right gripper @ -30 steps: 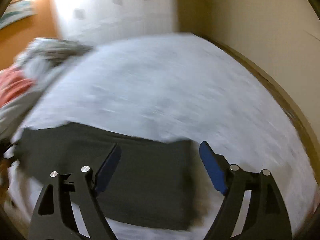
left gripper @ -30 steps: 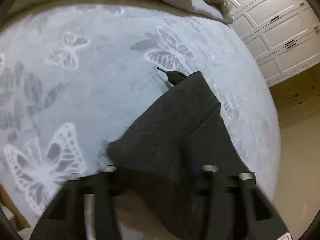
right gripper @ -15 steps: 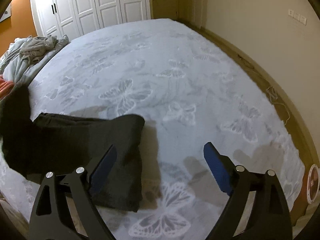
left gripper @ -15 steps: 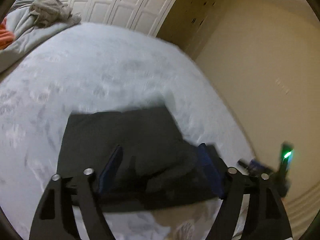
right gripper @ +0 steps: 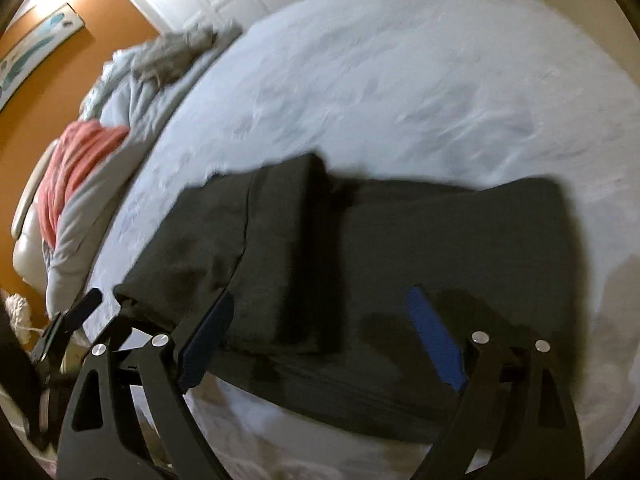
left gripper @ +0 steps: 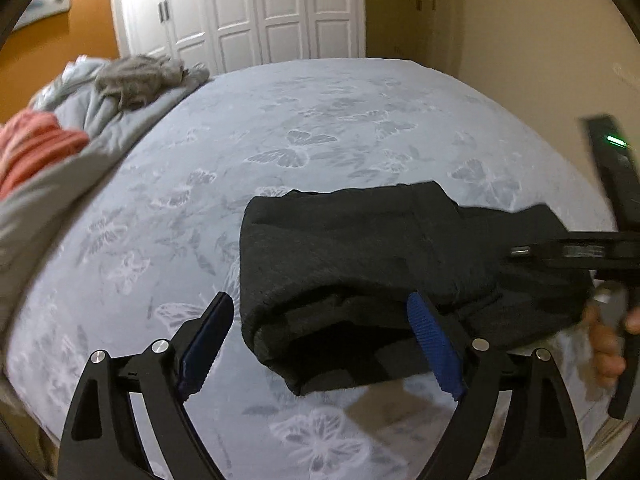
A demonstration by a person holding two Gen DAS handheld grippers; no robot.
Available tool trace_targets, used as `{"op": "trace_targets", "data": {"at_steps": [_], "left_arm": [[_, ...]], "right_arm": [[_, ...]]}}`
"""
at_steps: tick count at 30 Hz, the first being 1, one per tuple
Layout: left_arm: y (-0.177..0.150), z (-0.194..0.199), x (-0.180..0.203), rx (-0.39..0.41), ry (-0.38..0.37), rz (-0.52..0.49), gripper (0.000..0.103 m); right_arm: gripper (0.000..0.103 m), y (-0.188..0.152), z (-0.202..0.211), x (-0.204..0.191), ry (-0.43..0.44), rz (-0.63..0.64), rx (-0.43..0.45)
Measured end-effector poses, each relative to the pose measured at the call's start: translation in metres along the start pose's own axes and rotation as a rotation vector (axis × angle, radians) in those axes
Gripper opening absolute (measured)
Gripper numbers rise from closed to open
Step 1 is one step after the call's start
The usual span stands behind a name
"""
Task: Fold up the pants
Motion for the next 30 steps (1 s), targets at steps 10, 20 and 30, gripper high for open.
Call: {"op": "trace_targets", "data": {"at_steps": [10,20,30], "left_arm": [[-0.030,-0.002,0.011,-0.027,0.038,-0.135,0.086],[-0.036,0.007,0.013,-0.048,-0.023,-0.121,0.086],[-0.045,-0.005,0.046,-0.112,-0.056,-0.191,0.086]], "right_arm": [[0.018,-0.010,-0.030,-0.018,0.007,0.072,0.034],[0.010,0.017,0.091,-0.090,0.152,0.236,0.309],[0.012,-0.020,0.100,0.052,-0.336,0.063,0.060]]}}
Point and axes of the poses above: each gripper's, at about its wrist camera, not at the fingertips, and z roughly against the way its jaws point, x to its right, y to its top, the point moved 4 cm from there along -z, roughly the way its jaws point, and after that the axes turned 15 degrees about y, right-handed, at the moved point
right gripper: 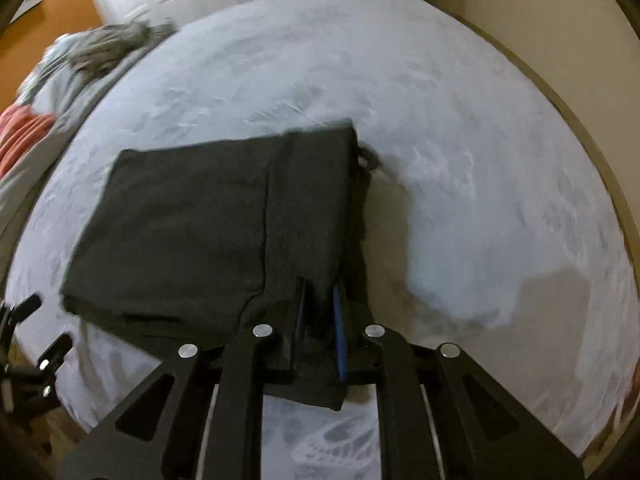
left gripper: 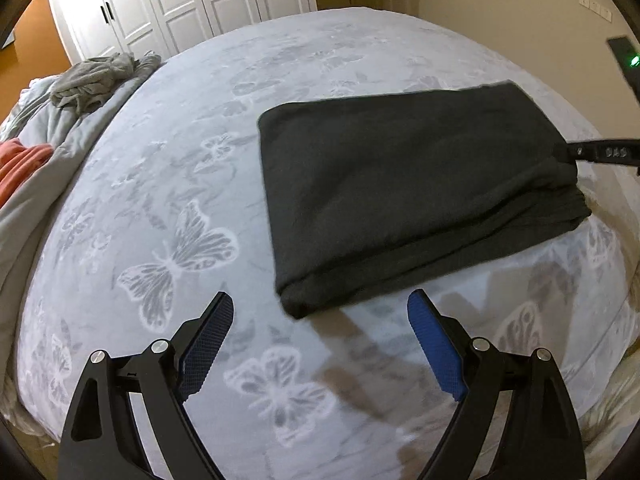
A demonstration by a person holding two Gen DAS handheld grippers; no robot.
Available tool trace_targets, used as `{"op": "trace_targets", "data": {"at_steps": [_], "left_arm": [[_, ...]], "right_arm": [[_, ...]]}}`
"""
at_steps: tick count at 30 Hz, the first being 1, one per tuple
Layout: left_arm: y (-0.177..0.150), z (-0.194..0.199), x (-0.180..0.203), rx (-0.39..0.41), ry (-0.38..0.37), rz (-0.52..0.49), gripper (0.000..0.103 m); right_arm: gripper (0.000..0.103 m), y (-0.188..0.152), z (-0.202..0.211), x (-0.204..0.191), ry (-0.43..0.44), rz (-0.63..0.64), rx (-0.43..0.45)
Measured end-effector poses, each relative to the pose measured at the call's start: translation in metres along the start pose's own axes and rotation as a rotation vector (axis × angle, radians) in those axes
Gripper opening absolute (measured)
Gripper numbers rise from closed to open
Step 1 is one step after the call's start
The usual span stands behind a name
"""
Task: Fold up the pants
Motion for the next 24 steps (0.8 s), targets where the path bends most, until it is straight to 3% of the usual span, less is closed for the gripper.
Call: {"op": "trace_targets", "data": {"at_steps": [2,7,8,9,10,11,12,15,18,21,24], "left_arm": [[0.005,0.003,0.004,0.014,0.004,0.004,0.086],[0.010,0.007,0.009,0.034,-0.014,0.016,0.086],[0.010,0.007,0.010,0.031,-0.017,0.017,0.086],[0.009,0.006,0.010,0.027,-0.018,0.019,0.086],[0.009,0.006,0.010,0.026,-0.020,0.018,0.086],[0.009,0.006,0.010,0.025,-0.019,0.018,0.086],[0.009,0.006,0.009,0.024,-0.018,0.018,0.086],[0.009,0.009,0.003,0.029,-0.014,0.028,0.086],[0.012,0.017,-0.020,0.042,-0.026,0.084,0.086],[0.011,0.021,-0.057,0.041,-0.026,0.168,0.086],[0.007,0.021,-0.090,0.037,-0.013,0.235,0.086]], "right_arm": [[0.014,0.003,0.015,-0.002,0.032,-0.023,0.062],[0.020,0.006,0.007,0.011,0.118,-0.146,0.029],[0.029,0.007,0.005,0.016,0.129,-0.166,0.026],[0.052,0.010,0.001,0.018,0.151,-0.187,0.019],[0.062,0.009,-0.005,0.020,0.160,-0.195,0.014],[0.062,0.011,-0.010,0.021,0.157,-0.200,0.008],[0.043,0.009,-0.012,0.021,0.145,-0.197,0.006],[0.016,0.007,-0.020,0.007,0.035,-0.107,0.000],[0.012,0.016,0.004,-0.024,0.043,-0.019,0.064],[0.012,0.034,0.024,-0.080,0.149,0.051,0.098],[0.012,0.058,0.027,-0.150,0.323,0.109,0.078]]}}
Point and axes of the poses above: each gripper's, at about its wrist camera, not at the fingertips, and z roughly against the way its jaws point, x to its right, y to its top, the point moved 4 cm from there along -z, roughly the way its jaws point, and after that the axes turned 15 degrees about y, right-handed, at the moved point
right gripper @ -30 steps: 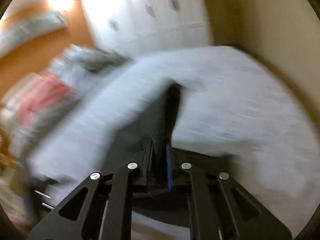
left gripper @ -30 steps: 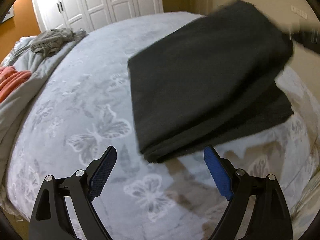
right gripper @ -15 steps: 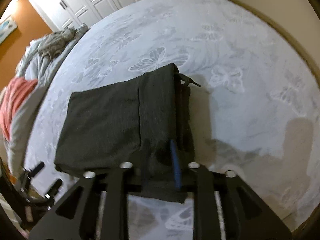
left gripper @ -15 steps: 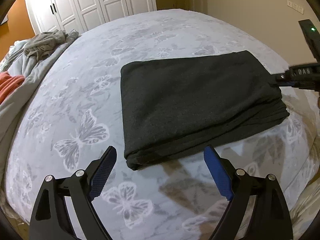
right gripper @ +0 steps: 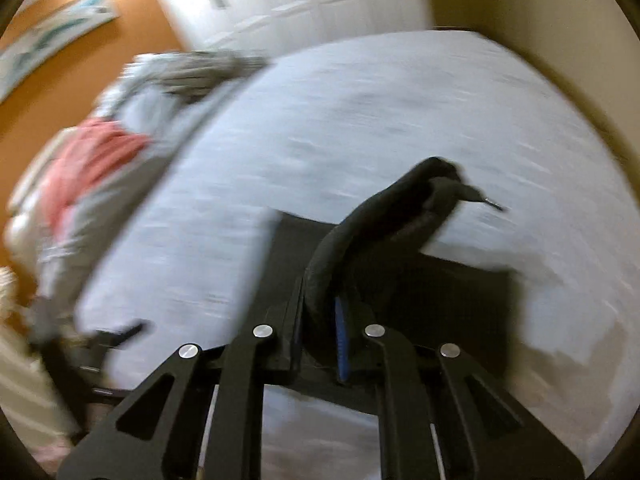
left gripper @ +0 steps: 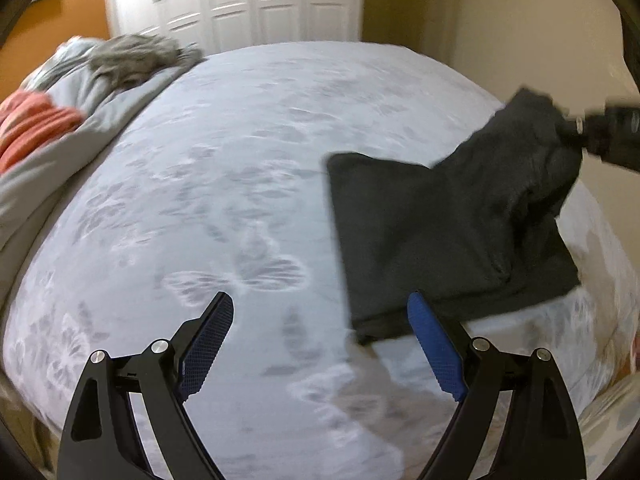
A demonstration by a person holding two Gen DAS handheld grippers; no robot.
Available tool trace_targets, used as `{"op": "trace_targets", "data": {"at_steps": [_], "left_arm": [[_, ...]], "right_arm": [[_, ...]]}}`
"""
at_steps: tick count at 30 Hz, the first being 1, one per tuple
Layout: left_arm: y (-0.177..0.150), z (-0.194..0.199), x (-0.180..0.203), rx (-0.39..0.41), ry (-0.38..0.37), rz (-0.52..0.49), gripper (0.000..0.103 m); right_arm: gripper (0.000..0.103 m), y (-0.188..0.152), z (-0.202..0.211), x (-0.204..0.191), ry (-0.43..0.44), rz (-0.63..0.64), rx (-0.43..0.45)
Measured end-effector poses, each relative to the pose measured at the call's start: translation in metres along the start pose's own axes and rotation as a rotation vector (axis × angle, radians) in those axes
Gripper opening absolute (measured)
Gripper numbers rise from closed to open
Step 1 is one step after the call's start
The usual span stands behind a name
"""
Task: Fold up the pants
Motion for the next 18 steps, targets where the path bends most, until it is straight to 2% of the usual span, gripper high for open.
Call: {"op": "trace_targets", "data": {"at_steps": [4,7,8,9,10,12,14,18], "left_arm": [[0.002,0.000,-0.053,0.002,0.024,0.094,0.086],[0.002,-0.001,-0.089,-0.004,0.049,0.164,0.086],[0.001,-0.001,-0.099,-0.007,0.047,0.189,0.086],[0.001,-0.001,-0.108,-0.012,0.045,0.214,0.086],[0.000,-0.002,-0.119,-0.017,0.042,0.252,0.086],[-0.002,-0.004,-0.126,-0.025,0.033,0.284,0.086],[-0.004,-0.007,-0.125,-0.051,0.007,0.289,0.086],[-0.004,-0.008,-0.103,-0.058,-0.013,0.239,0.086]], "right_arm": [[0.011,0.053,-0.033,-0.093,0.156,0.077,-0.014],[0.006,0.091,-0.021,-0.162,0.283,0.144,0.035],[0.000,0.097,-0.013,-0.175,0.302,0.160,0.052],[0.000,0.102,-0.006,-0.181,0.313,0.169,0.065],[0.000,0.106,0.003,-0.183,0.289,0.181,0.081],[0.000,0.098,0.011,-0.167,0.212,0.194,0.102],[0.000,0.073,0.016,-0.117,0.123,0.138,0.085],[0.001,-0.001,0.032,0.021,-0.103,-0.073,0.046]]}}
Point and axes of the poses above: each gripper's, at about its wrist camera, not at the fingertips, and z roughly against the way its jaws point, x to its right, y to its top, the point moved 4 cm from there along -z, roughly the way its jaws point, and after that the axes turned 15 degrees about y, right-handed, at the moved point
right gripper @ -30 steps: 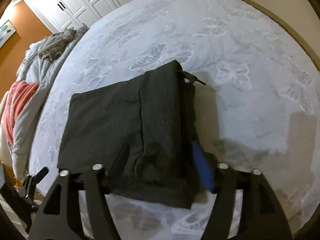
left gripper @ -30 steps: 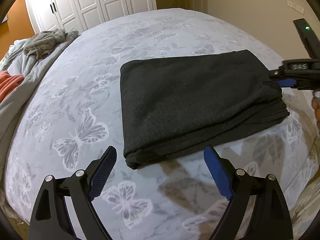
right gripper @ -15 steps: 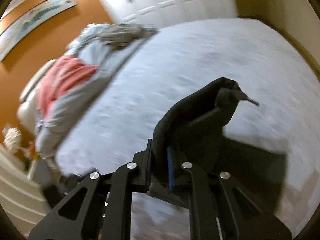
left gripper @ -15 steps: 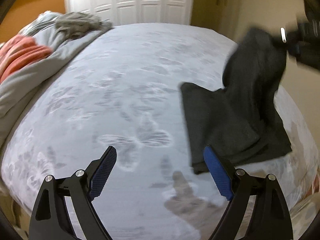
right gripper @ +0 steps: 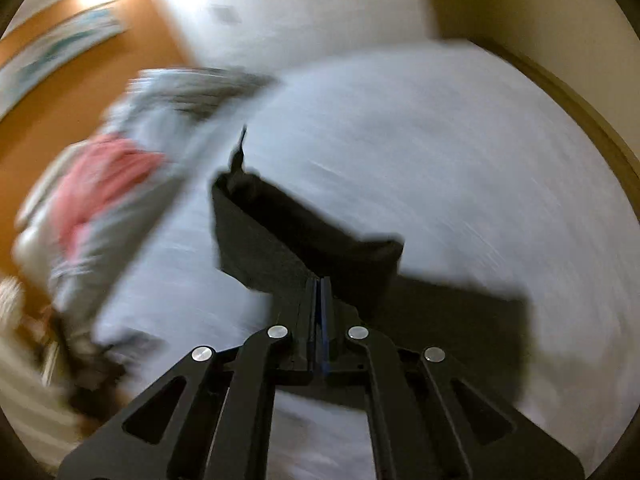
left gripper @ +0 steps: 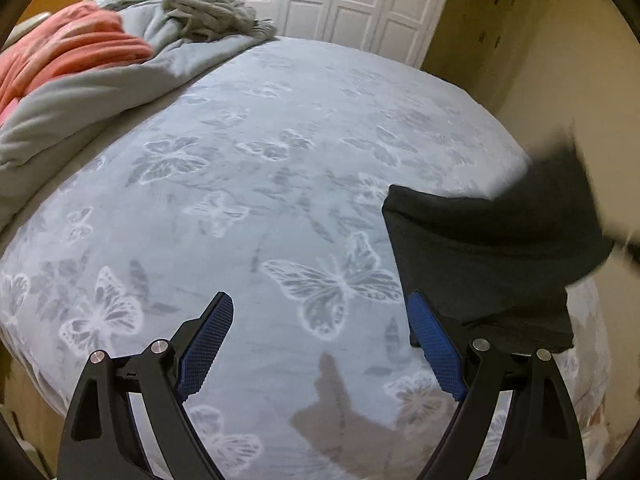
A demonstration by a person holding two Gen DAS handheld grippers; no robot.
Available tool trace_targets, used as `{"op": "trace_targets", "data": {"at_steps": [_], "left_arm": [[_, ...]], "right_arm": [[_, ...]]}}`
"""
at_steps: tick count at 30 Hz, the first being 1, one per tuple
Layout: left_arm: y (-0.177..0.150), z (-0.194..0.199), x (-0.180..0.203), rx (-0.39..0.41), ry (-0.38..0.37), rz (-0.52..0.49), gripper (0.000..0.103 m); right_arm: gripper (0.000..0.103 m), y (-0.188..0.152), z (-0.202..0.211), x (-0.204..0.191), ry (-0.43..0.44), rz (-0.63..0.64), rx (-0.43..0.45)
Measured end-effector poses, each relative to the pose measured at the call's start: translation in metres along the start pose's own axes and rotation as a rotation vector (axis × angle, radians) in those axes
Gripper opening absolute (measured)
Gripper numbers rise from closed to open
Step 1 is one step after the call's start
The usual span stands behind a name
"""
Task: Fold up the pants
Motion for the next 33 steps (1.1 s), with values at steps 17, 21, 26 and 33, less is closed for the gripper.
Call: {"op": "trace_targets", "data": {"at_steps": [17,21,26,33], "left_arm": [[-0.019,-0.011,0.143,-0.005,-0.073,-0.263,0.087],[-0.020,-0.015,0.135,-0.010,-0.056,-0.266,0.086],[-0.012,-0.022,0.108,-0.012,-0.019,-0.227,0.086],[-0.010,-0.020,0.089,-0.015,-0.020,-0.189,0.087]], "right_arm": [[0.069,-0.026,-0.057,0.096,-0.049,-0.048,-0.089],[0.080,-0.005,-0.099,0.101,-0.177,0.083,-0.073],[0.079,0.009,-0.122,0.101,-0.134,0.065,-0.136],[0.038,-0.035,-0.093,0.106,-0.080,-0.043,-0.269]]}}
Point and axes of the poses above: each gripper's, at about its wrist camera, not at the fingertips, and z roughly against the way its jaws point, x to its right, y to its top, the point moved 4 cm from there along -z, roughly the way its jaws point, and after that the axes turned 15 degrees about y, right-handed, at the moved point
